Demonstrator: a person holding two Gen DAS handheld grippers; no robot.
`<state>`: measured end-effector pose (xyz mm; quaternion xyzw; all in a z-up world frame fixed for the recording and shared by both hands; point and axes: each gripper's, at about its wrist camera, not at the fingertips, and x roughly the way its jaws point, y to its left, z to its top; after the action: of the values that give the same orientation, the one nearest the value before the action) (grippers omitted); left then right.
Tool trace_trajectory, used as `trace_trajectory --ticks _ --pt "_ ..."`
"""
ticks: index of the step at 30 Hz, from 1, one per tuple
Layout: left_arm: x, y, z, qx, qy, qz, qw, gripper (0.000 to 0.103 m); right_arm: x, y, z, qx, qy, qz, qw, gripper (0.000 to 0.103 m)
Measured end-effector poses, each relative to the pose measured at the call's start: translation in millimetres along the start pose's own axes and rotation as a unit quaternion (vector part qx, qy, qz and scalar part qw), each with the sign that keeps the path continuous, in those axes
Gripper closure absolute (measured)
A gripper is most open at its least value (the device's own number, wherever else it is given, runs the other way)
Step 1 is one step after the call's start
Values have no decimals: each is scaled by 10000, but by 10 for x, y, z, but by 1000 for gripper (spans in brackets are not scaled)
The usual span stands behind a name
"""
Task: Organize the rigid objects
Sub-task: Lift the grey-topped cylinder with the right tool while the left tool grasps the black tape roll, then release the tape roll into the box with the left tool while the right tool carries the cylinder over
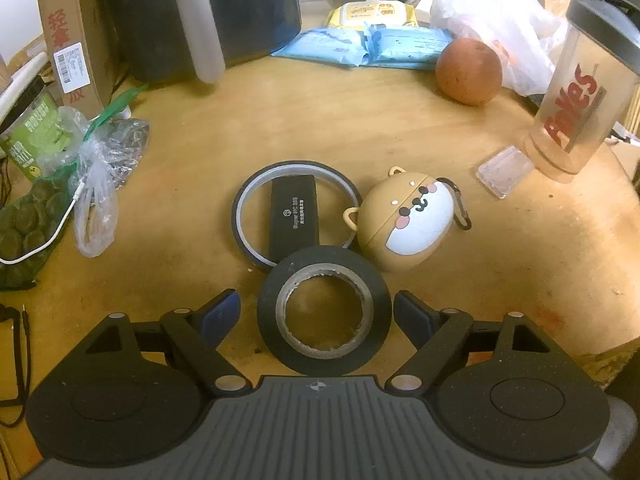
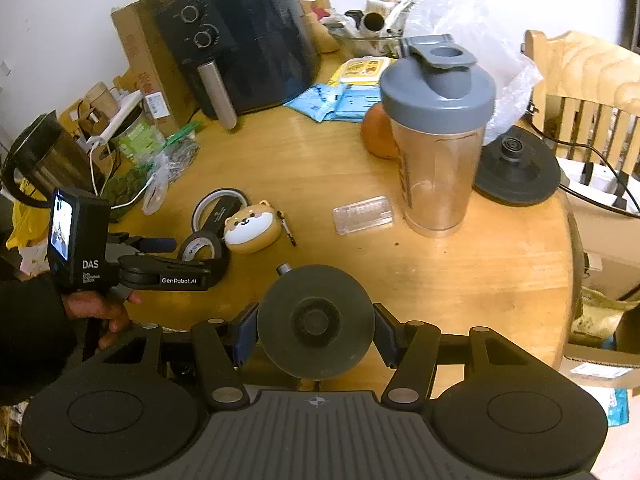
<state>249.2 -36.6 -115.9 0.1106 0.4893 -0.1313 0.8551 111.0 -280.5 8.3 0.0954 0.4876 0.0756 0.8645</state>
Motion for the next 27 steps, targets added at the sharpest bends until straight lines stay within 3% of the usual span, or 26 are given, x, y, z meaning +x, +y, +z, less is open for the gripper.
trace_trajectory --ticks 4,10,27 --pt "-3 -27 -1 9 -73 -2 10000 30 -30 -50 -10 120 -44 23 9999 42" --pt "-24 -4 -2 -168 -28 117 9998 31 -52 -64 -19 154 -82 8 9998 42" --pt "-712 168 54 -508 -352 -183 9979 31 8 72 125 -115 -5 93 9999 42"
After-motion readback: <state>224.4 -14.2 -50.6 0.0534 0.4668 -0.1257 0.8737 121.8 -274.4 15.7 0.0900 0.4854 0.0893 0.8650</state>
